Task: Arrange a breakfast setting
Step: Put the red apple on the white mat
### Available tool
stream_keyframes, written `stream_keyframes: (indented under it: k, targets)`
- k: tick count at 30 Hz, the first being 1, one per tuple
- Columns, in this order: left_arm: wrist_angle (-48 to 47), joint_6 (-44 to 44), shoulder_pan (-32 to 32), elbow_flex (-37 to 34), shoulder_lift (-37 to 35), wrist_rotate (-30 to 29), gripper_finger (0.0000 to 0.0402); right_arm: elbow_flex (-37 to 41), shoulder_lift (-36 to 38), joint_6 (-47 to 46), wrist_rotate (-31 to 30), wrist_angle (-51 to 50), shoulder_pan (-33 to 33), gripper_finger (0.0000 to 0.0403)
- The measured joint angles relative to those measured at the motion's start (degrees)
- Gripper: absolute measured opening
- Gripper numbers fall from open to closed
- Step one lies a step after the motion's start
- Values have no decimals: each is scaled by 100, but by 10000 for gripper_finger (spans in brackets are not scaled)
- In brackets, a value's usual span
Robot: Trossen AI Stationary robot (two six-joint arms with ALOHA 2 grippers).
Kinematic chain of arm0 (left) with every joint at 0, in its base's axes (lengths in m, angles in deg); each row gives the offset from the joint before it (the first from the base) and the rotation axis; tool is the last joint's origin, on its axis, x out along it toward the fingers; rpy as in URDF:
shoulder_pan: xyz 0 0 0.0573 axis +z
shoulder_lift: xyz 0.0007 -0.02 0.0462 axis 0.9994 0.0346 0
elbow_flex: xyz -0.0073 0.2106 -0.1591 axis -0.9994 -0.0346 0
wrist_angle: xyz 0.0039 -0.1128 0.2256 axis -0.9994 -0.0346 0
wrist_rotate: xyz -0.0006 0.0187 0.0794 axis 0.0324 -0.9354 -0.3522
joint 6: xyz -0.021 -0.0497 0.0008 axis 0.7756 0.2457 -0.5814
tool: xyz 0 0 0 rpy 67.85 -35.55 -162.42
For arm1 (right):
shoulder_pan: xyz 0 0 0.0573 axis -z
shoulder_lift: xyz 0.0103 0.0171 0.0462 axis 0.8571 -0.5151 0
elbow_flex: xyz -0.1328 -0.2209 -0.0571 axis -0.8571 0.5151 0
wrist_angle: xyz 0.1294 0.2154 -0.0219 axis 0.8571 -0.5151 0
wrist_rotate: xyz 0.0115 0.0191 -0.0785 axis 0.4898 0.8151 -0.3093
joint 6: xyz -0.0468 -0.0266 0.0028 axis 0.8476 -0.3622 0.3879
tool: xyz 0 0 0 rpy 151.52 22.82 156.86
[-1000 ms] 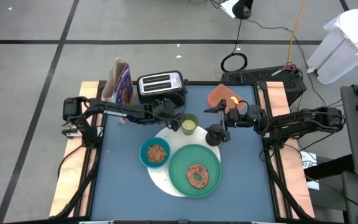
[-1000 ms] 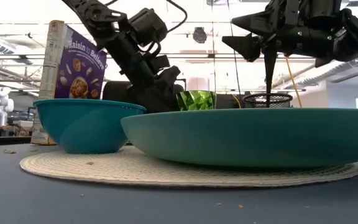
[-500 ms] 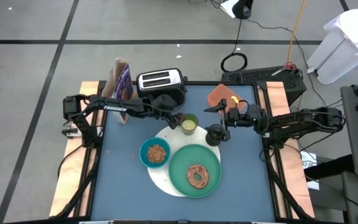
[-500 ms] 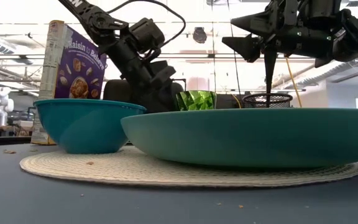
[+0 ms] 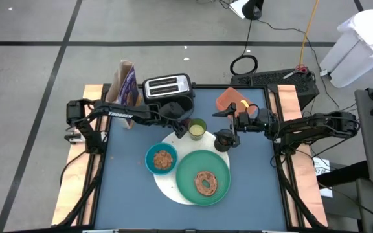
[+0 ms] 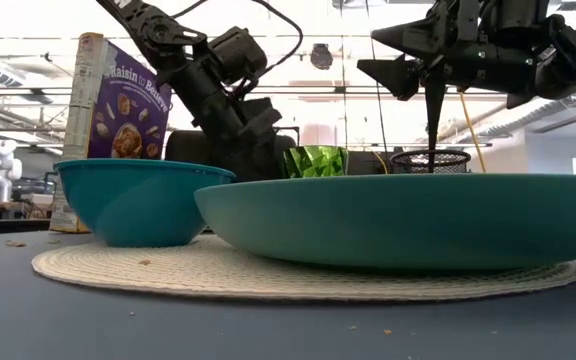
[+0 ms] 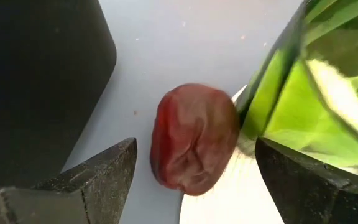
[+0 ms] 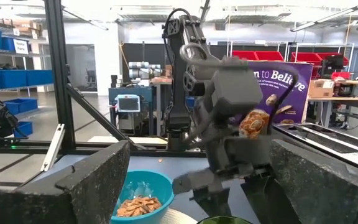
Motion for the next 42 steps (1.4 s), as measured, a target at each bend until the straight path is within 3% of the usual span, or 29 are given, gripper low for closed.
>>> stream_keyframes:
  k: [20,31,42]
  targets:
    - [297,-180,-51,-9,698,-37,328,2,-2,144,-4,-206,11,380]
    - [269,-272,-53,-4,696,-39,247,2,-2,151,0,-211,26,380]
    - [257,-220,-53,-4,679,-37,236,2,-2,107,2,-211,26,380]
